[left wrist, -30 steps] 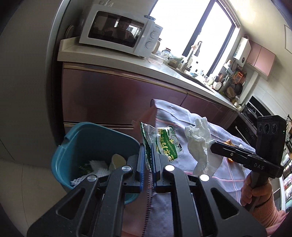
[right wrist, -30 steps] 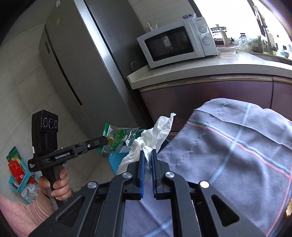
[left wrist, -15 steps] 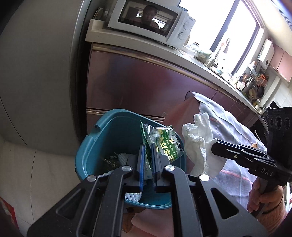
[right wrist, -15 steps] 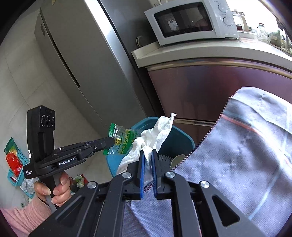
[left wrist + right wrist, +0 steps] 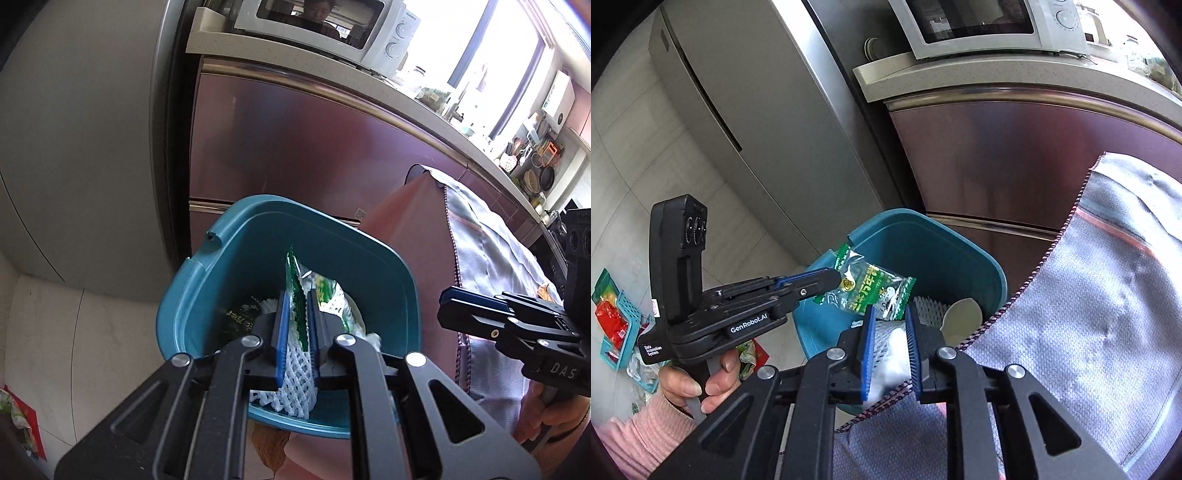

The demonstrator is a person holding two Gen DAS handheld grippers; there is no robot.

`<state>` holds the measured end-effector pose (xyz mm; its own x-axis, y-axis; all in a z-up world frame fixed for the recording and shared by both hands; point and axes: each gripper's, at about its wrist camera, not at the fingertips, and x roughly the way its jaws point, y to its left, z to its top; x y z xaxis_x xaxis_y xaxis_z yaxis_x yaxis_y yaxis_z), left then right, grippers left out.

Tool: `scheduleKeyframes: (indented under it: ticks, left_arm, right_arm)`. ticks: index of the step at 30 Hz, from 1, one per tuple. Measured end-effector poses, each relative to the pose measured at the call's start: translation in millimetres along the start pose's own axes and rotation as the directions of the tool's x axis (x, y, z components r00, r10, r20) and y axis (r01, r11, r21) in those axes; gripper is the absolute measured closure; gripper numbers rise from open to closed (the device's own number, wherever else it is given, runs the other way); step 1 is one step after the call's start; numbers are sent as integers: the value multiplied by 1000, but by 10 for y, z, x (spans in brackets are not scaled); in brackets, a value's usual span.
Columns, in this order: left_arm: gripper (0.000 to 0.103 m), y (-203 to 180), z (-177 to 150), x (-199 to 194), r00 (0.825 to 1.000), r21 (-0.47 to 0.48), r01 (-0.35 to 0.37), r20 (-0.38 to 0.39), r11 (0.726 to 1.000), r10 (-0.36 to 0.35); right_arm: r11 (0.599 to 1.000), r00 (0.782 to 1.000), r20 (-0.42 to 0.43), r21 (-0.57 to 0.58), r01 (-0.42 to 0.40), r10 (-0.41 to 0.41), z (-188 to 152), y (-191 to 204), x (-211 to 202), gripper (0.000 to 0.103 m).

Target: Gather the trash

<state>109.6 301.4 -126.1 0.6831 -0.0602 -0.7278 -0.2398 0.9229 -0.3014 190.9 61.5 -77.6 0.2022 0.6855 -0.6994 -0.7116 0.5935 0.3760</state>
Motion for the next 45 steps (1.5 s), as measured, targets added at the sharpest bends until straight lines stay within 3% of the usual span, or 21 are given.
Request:
scheduleKeyframes:
  ticks: [7,13,19,25,30,37,41,45]
  left_arm:
    - [89,-58,-24,-27,1000,8,-7,9,1000,7]
    - [89,-225,-42,-177,998,40,43,37,998,-44]
    - [79,-635,-122,-380,985,114,152,68,982,-160]
    - [75,-1295,-275,-424,952,227,291,25,929,-304]
    - [70,-1946,-393,-345,918,317,386,-40,866,-394]
    - [69,-2816,-621,-179,869,392,492,-164,777,-467]
    - [68,-3199,-729,1,851,406,525,-233,748,-471]
    - [68,-3492,-771,202,840,410,542,-284,734,-462]
  right_arm:
    - [1000,1000,21,4,-6,5,-8,-4,-57,86]
    - [1000,997,72,2,-25,25,-114,-19,-338,85]
    - [1000,987,157,-10,-12,14,-301,-78,-847,75]
    - [996,967,244,58,66,-78,-614,-343,-1473,70]
    - [971,931,292,158,178,-218,-967,-634,-2005,69]
    - [898,853,328,316,307,-407,-1429,-1108,-2643,68]
    - [849,808,333,397,348,-486,-1653,-1379,-2915,64]
    - [810,778,326,459,366,-537,-1859,-1603,-3099,64]
